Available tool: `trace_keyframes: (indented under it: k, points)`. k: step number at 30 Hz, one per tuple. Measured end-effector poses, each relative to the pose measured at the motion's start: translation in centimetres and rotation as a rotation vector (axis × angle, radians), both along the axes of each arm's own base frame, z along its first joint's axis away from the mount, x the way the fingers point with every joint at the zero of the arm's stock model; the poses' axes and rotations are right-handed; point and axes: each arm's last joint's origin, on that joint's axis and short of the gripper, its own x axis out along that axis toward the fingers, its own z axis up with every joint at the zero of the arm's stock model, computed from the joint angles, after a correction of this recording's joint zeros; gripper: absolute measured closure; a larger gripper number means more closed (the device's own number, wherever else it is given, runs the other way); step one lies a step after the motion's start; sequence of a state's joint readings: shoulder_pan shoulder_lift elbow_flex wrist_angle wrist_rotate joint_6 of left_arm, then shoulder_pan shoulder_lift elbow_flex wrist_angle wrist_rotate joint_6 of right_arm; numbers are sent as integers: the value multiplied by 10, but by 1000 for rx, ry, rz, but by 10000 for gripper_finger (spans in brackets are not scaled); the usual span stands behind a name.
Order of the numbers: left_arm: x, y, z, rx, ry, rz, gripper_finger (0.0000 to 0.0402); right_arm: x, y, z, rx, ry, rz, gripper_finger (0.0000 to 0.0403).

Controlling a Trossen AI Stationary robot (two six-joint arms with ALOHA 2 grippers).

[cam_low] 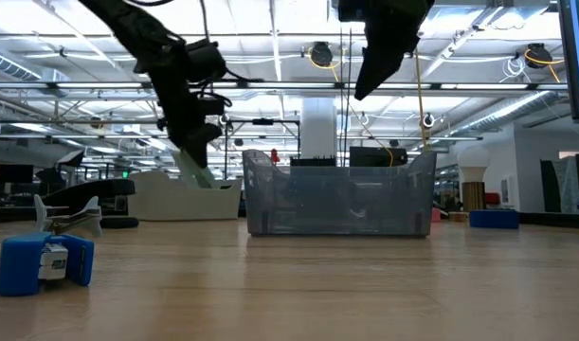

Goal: Pick and place Stapler, Stapler remover, tape
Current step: Put the light green stapler into the gray bin

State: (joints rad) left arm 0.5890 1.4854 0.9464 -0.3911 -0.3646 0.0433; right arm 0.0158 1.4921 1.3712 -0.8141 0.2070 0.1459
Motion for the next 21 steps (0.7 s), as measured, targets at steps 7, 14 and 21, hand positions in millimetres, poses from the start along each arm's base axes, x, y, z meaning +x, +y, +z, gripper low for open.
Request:
trace_keyframes:
  k: [7, 14, 21]
  points:
    - [-18, -5, -21, 58, -51, -11, 275, 1, 0, 0, 8, -13, -15, 179]
    - [-31, -5, -33, 97, -181, -38, 275, 2, 0, 1, 12, -35, -20, 181]
    - [-40, 3, -39, 125, -235, -4, 275, 3, 0, 2, 18, -39, -28, 182]
